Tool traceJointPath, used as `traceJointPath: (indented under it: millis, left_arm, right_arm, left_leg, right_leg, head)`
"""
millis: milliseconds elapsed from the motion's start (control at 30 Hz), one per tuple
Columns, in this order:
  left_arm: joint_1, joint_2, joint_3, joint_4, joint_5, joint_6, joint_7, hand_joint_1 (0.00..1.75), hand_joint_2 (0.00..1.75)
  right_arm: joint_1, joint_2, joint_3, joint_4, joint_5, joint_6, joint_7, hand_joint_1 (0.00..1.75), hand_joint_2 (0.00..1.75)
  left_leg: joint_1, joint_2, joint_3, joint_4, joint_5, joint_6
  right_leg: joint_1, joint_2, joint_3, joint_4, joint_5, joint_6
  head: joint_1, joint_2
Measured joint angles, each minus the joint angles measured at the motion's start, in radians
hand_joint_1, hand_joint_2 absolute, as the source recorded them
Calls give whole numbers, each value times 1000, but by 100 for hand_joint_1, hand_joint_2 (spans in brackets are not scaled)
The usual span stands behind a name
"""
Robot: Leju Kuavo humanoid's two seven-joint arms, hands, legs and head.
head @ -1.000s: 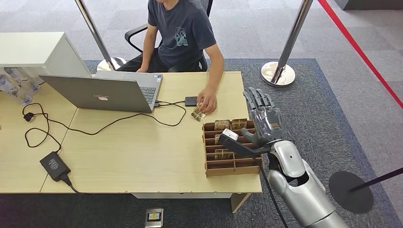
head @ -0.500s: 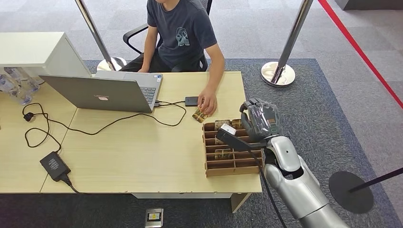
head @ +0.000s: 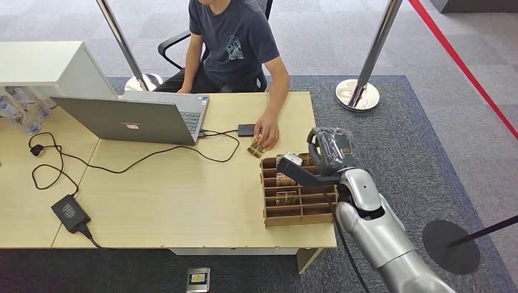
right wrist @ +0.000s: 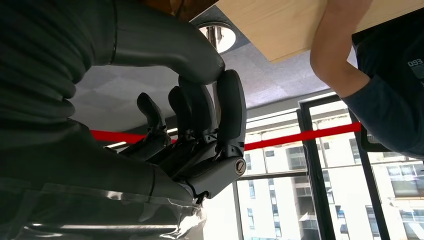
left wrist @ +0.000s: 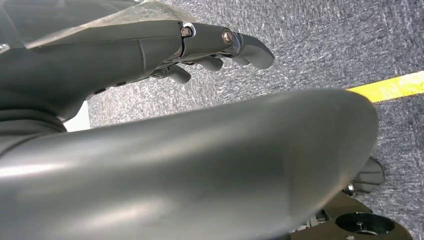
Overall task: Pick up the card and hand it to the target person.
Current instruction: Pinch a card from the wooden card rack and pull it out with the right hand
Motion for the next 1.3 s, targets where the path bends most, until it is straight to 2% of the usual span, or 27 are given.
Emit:
traceJointPath:
  millis: [300,533,700,867,1300]
  left_arm:
    - [1,6,0,2,0,-2,4,0,0]
    - [3,9,1,3,2,-3,4,0,0]
    - [3,10,2,4,2,-3,3,0,0]
    - [3,10,2,5,0,-3,-1,0,0]
    - [3,14,1,8,-3,-4,-3,0,0]
  right_arm:
    - [-8,20,0,44,7,-23,9,83,175]
    - [-7,18,0,46,7,-34,7,65,175]
    - [-4,8,0,44,6,-40,5,62,175]
    - [0,-8,0,39,0,-44,-3,71,175]
    - [13,-29,0,47,-27,-52,-15,68,175]
  left_leg:
    - [0,0,0,0,0,0]
    - [0,0,0,0,0,0]
    - [0,0,0,0,0,0]
    - [0,0,0,0,0,0]
    - [0,0,0,0,0,0]
  right_leg:
    - [0,0,0,0,0,0]
    - [0,0,0,0,0,0]
    - [0,0,0,0,0,0]
    - [0,0,0,0,0,0]
    - [0,0,0,0,0,0]
  head:
    - [0,0]
    - [0,0]
    - [0,0]
    - [0,0]
    - [0,0]
